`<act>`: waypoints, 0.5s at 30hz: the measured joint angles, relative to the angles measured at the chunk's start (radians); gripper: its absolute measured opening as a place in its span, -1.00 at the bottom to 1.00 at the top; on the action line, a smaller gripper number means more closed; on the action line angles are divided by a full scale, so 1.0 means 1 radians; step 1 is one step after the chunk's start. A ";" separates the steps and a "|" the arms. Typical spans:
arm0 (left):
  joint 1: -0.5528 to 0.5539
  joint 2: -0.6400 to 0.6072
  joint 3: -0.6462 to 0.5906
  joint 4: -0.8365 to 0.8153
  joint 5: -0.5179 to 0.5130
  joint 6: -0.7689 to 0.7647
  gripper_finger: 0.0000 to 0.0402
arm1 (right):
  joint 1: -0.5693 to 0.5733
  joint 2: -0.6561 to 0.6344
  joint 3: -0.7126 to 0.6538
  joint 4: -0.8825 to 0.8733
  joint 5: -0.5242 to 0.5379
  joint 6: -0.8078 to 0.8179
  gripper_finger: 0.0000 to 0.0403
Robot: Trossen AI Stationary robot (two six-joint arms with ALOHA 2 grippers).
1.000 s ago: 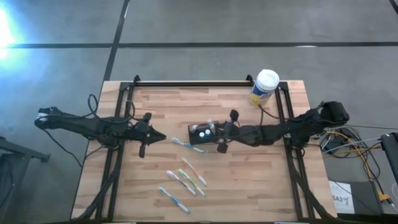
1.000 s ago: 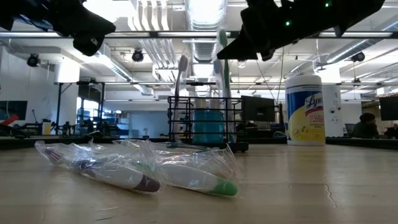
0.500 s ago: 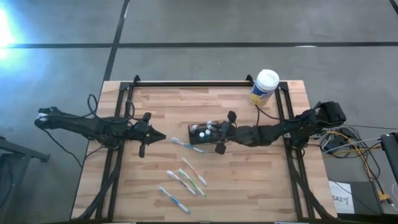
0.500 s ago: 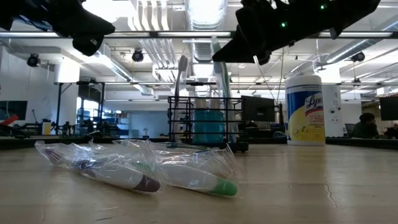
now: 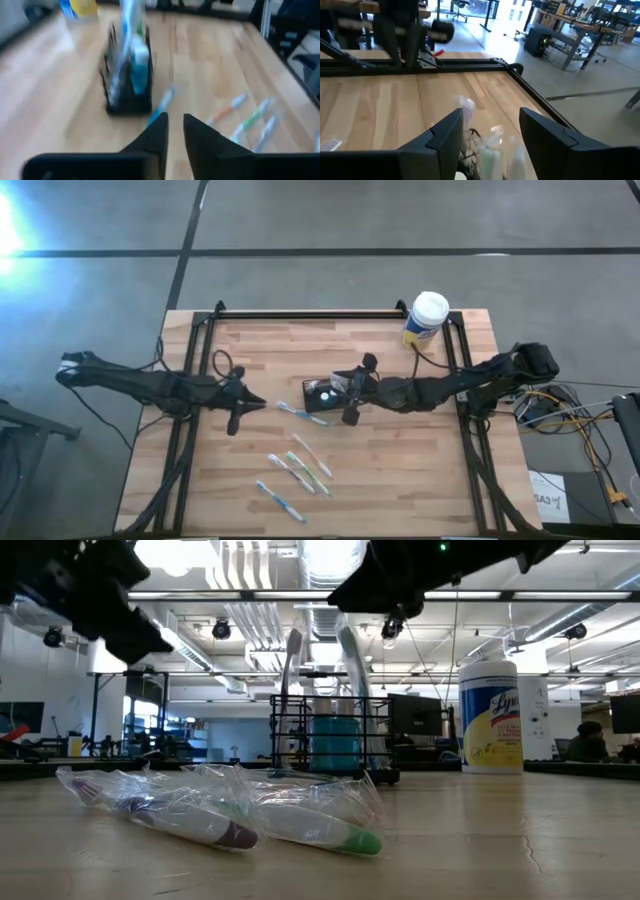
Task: Pick & Place toothbrushing station
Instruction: Put the top blue toothbrush into the black wire organizer
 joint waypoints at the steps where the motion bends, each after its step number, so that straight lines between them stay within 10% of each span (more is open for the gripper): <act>1: 0.000 0.008 -0.012 -0.003 0.016 -0.013 -0.63 | 0.001 -0.003 0.011 -0.012 0.000 -0.003 -0.05; 15: -0.009 0.054 -0.172 0.043 -0.063 -0.121 0.09 | 0.112 -0.003 0.166 -0.266 0.000 0.062 -0.08</act>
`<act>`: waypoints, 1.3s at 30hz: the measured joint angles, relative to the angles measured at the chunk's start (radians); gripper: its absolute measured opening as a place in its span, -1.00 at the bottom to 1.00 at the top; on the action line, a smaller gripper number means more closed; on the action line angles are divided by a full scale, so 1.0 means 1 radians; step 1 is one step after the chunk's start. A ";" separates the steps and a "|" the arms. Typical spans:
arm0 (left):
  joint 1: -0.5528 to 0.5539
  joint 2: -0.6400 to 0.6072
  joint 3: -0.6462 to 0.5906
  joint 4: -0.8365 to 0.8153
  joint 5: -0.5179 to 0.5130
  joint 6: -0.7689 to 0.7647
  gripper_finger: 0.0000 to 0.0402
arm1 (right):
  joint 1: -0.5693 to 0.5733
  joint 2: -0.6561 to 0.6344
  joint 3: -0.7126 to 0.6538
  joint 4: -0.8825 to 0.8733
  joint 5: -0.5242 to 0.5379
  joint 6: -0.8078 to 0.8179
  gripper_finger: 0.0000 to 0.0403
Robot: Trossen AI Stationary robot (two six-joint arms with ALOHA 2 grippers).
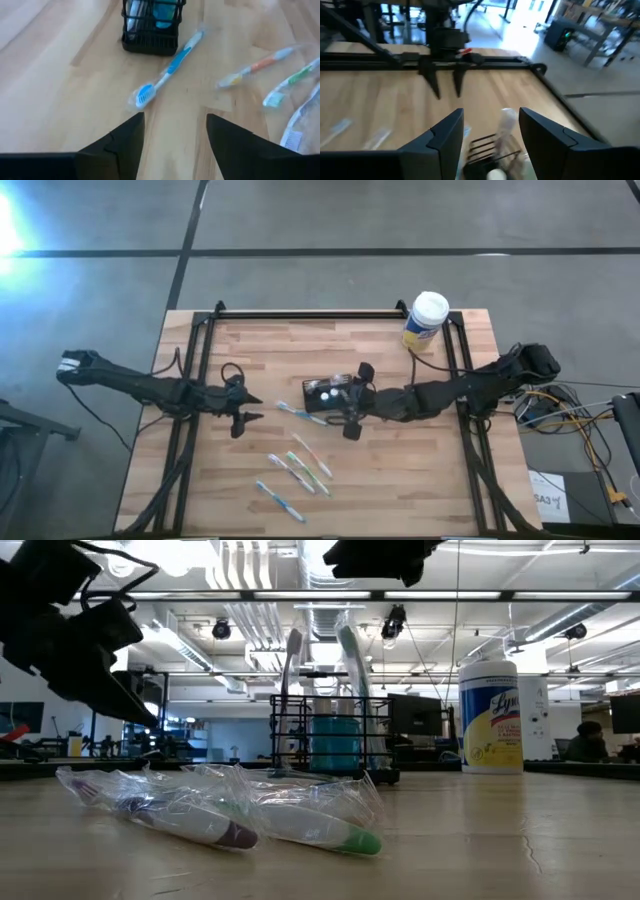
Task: Pick & Place toothbrushing station
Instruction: Put the top blue toothbrush into the black wire organizer
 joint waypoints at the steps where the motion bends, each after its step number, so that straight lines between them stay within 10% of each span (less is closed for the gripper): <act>1: 0.000 -0.002 -0.004 -0.001 0.000 0.000 0.10 | 0.012 0.000 0.006 -0.021 -0.001 0.022 -0.09; 25: 0.000 -0.004 -0.006 0.004 -0.079 0.068 0.10 | 0.142 0.451 0.248 -0.272 0.001 0.394 -0.21; 39: 0.046 0.212 0.048 0.058 -0.043 0.226 0.10 | 0.146 0.540 0.406 -0.347 0.030 0.411 -0.29</act>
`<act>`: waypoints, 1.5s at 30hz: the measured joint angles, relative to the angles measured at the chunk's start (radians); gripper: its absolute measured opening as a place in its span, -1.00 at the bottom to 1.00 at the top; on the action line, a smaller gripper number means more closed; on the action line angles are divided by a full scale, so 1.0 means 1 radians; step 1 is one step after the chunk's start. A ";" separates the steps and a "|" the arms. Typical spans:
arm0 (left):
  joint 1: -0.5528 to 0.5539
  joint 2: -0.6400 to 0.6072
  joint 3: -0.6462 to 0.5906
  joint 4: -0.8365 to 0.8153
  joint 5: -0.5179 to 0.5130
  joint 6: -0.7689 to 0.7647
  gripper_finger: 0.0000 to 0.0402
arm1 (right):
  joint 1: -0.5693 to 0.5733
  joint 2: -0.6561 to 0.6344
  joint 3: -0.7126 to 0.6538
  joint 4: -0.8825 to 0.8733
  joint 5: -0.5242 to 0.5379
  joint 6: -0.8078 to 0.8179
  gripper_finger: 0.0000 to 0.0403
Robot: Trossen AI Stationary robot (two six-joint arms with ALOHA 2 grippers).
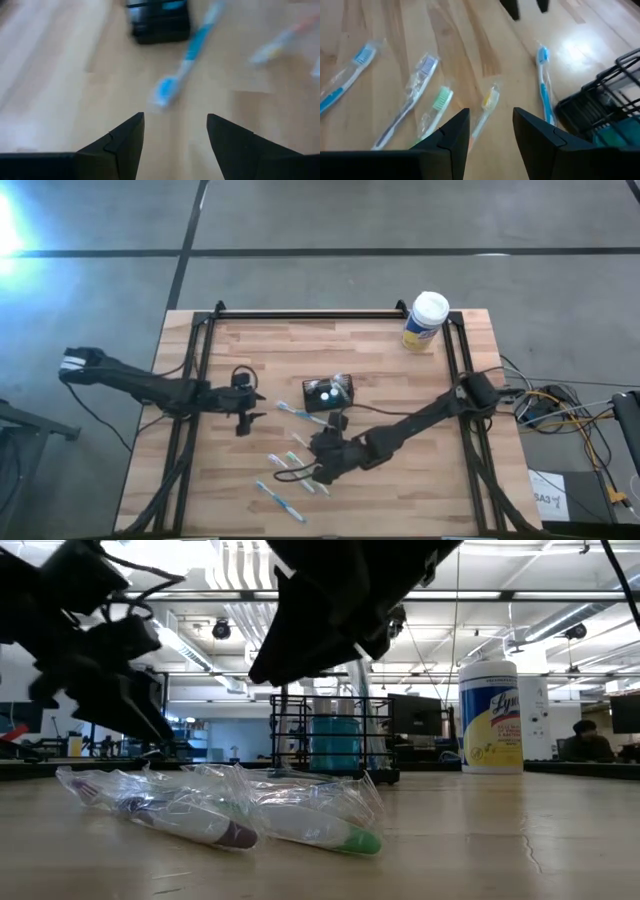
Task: Pick & Place toothbrushing station
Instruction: Put the top blue toothbrush into the black wire organizer
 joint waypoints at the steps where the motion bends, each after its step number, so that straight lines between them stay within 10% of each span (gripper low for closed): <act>1: 0.015 0.022 0.007 0.000 -0.005 0.006 0.10 | 0.000 -0.003 0.001 -0.001 0.000 0.000 -0.29; 16: 0.184 0.330 0.170 0.060 0.239 0.186 0.10 | 0.042 -0.005 -0.002 0.000 0.000 0.000 -0.31; 34: 0.227 0.582 0.280 0.055 0.257 0.300 0.08 | 0.055 -0.005 -0.010 0.003 0.000 0.007 -0.32; 45: 0.225 0.551 0.277 0.003 0.257 0.314 -0.81 | 0.046 -0.005 -0.008 0.022 0.000 -0.034 -0.34</act>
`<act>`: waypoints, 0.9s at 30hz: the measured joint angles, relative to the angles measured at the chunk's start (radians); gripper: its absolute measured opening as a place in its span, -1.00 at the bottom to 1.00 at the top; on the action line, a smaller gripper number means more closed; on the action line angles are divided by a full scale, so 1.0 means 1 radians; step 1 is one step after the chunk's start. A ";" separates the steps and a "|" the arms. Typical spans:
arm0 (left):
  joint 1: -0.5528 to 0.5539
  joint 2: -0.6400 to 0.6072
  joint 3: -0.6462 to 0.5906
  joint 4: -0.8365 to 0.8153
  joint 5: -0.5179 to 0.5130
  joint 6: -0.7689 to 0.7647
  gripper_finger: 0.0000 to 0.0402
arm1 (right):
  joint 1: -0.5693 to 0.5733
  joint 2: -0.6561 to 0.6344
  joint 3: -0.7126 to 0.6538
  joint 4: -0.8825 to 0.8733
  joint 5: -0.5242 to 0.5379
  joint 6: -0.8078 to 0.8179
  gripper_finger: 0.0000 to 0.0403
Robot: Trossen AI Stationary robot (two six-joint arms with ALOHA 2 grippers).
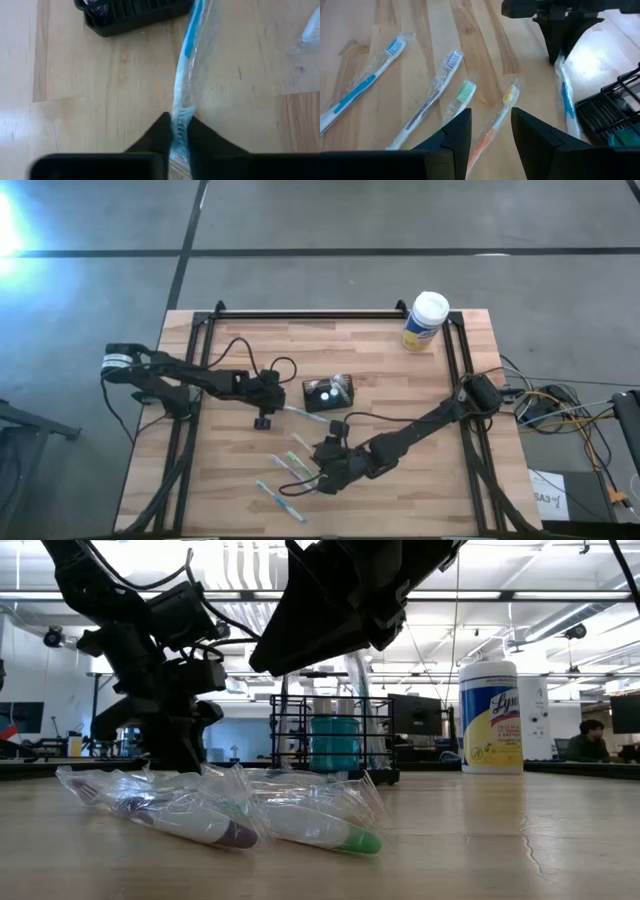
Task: Pick & Place toothbrushing station
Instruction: Put the top blue toothbrush into the black wire organizer
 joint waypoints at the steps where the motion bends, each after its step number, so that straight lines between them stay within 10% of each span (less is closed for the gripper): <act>1: -0.002 -0.005 0.000 -0.005 -0.002 0.000 -0.88 | -0.003 0.000 0.003 -0.001 -0.001 -0.011 -0.34; 12: -0.079 -0.168 0.050 -0.286 -0.137 -0.077 -0.87 | -0.030 0.000 0.139 -0.032 0.004 -0.141 -0.21; 27: -0.463 -0.336 0.277 -0.599 -0.551 -0.108 -0.89 | -0.123 0.000 0.399 -0.331 -0.026 -0.157 0.24</act>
